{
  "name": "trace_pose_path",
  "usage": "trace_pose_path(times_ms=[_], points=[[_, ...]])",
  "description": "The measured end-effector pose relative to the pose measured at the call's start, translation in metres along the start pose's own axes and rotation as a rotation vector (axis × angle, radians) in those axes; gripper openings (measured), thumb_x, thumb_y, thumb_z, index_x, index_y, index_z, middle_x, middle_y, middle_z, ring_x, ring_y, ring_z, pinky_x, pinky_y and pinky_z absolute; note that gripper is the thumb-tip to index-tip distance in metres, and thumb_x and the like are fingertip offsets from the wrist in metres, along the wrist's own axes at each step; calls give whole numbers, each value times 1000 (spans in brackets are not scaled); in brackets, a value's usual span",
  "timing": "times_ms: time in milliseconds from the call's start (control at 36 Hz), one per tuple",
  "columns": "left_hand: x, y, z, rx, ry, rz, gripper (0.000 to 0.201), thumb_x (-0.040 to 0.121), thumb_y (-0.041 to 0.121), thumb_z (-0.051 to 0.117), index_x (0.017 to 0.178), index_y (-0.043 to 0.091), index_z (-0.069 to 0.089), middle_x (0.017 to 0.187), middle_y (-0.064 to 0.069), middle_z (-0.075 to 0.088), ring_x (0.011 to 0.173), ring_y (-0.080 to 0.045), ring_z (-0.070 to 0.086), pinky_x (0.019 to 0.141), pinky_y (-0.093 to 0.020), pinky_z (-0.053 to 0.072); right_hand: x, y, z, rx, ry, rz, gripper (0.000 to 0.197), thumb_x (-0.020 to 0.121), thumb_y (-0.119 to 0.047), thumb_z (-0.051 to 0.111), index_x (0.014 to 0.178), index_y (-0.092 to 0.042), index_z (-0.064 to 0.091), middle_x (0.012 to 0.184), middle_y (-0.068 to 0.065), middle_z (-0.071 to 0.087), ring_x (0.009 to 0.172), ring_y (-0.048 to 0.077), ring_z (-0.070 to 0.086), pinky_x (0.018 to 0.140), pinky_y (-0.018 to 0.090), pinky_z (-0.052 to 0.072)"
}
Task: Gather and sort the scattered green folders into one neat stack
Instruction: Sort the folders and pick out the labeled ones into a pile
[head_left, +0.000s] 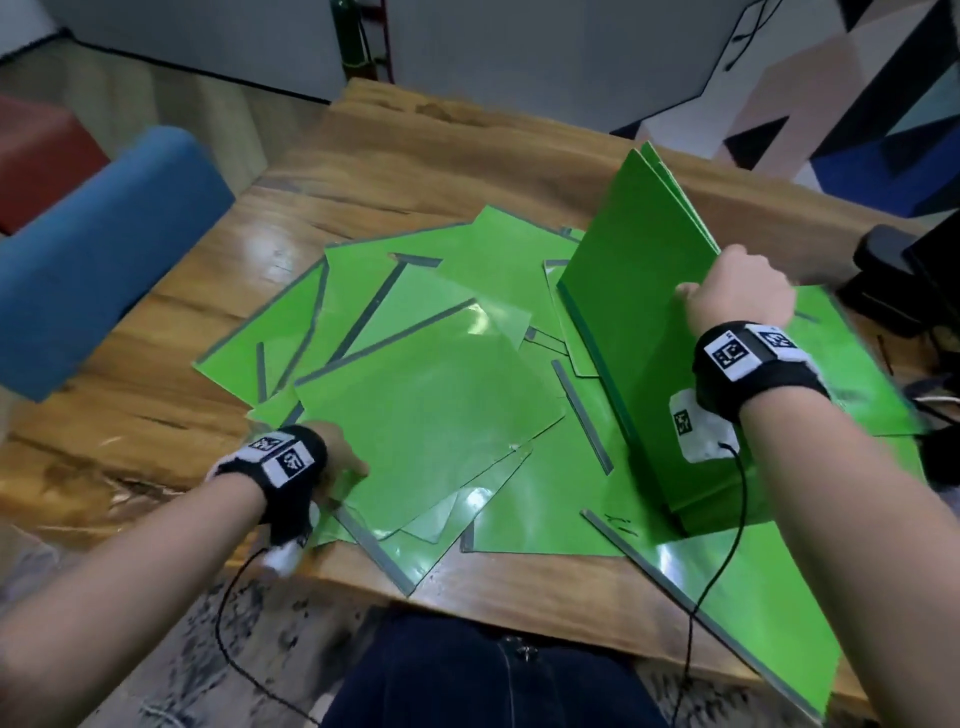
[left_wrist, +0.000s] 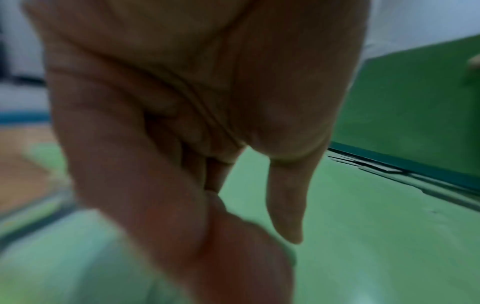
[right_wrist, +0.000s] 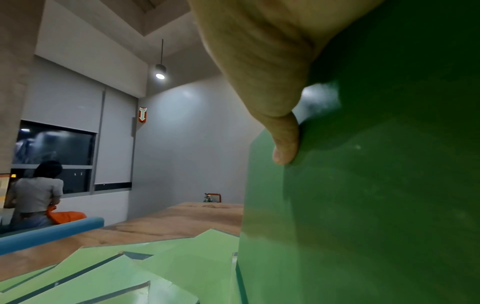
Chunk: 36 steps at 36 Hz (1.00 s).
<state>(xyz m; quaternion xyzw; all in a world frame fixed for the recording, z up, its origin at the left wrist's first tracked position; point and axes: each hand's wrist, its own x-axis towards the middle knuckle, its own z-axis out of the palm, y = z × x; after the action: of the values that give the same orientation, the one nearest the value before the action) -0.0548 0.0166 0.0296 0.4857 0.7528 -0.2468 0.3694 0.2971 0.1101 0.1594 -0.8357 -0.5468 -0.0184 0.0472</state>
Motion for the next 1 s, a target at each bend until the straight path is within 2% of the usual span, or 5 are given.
trace_pose_path(times_ms=[194, 306, 500, 694, 1000], points=[[36, 36, -64, 134, 435, 202, 64, 72, 51, 74, 111, 6, 53, 106, -10, 62, 94, -28, 60, 80, -37, 52, -5, -13, 14, -7, 13, 5, 45, 92, -32, 59, 117, 3, 48, 116, 25, 60, 107, 42, 58, 82, 44, 47], [61, 45, -57, 156, 435, 168, 93, 57, 57, 81, 127, 9, 43, 126, -12, 50, 118, -31, 51, 98, -49, 44, -6, -11, 17, -50, 22, -7, 45, 92, -35, 58, 116, 3, 48, 113, 25, 61, 103, 41, 60, 72, 40, 44], [72, 44, -42, -4, 245, 87, 76, 54, 57, 82, 105, 5, 59, 90, -8, 65, 83, -27, 63, 74, -34, 53, -3, -7, 17, -50, 20, -5, 44, 91, -34, 60, 113, 2, 48, 112, 26, 61, 104, 42, 59, 77, 42, 47], [66, 27, -41, -110, 388, -50, 76, 67, 52, 77, 126, 13, 51, 145, -21, 23, 135, -39, 24, 106, -46, 32, -1, -2, 17, -59, 21, -11, 45, 91, -36, 59, 112, 2, 48, 111, 26, 61, 103, 43, 59, 76, 43, 46], [43, 18, -39, -323, 424, 37, 65, 69, 39, 81, 119, 8, 53, 122, -15, 55, 97, -30, 55, 76, -36, 48, -5, -2, 14, -55, 24, -44, 44, 91, -34, 59, 113, 3, 48, 111, 27, 61, 103, 43, 59, 75, 42, 47]])
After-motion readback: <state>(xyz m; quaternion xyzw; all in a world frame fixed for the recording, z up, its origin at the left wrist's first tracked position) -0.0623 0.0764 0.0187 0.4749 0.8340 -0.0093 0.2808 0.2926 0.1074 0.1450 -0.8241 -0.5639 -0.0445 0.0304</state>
